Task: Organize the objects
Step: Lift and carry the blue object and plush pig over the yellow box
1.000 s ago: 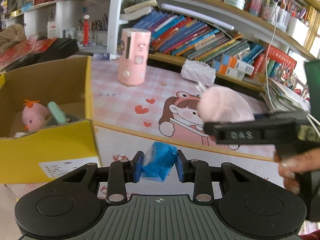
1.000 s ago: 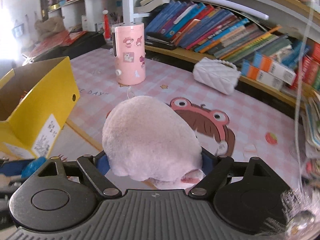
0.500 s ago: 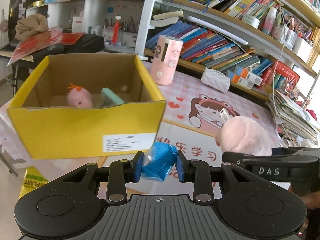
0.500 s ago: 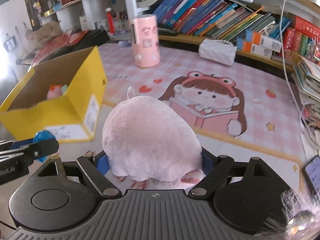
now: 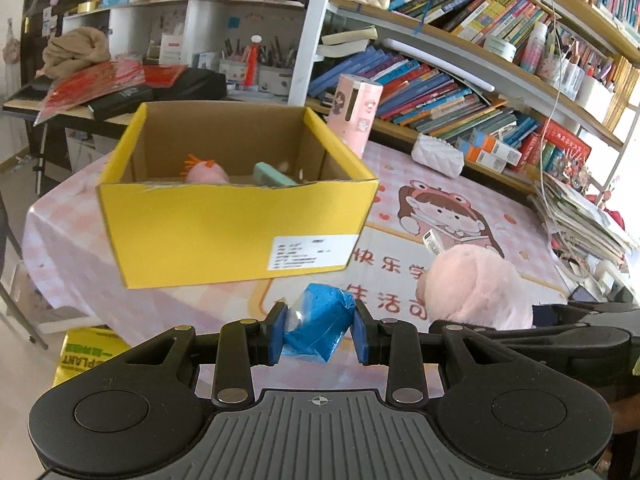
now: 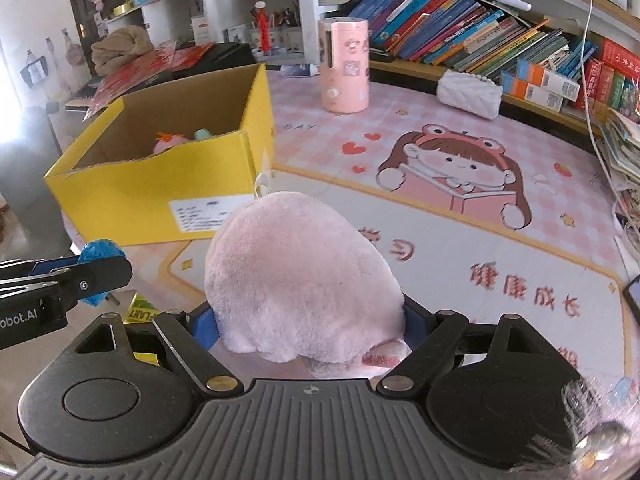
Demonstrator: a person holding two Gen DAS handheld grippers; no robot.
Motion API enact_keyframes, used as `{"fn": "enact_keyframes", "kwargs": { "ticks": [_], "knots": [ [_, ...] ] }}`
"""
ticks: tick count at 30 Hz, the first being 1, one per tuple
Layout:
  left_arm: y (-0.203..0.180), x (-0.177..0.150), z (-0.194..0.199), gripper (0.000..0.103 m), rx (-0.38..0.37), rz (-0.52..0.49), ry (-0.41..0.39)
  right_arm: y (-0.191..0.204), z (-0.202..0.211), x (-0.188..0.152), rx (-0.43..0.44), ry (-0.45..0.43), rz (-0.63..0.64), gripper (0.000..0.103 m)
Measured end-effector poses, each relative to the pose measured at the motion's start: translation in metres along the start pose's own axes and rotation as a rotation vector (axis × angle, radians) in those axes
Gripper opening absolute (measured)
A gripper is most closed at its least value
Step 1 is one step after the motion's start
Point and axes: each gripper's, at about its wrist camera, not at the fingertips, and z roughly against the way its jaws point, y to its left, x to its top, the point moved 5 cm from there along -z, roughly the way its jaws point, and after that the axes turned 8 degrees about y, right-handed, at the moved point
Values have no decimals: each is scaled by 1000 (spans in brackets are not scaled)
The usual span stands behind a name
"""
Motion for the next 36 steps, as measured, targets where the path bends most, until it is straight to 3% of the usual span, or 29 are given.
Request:
{"fn": "enact_keyframes", "kwargs": {
  "ticks": [16,36],
  "knots": [
    [41,-15,40,32,53,29,-51,66,7,-19,57,-2,72,85],
    [54,5,59,32,59,-14,-139,95,22,-5,33,-69,117,86]
  ]
}}
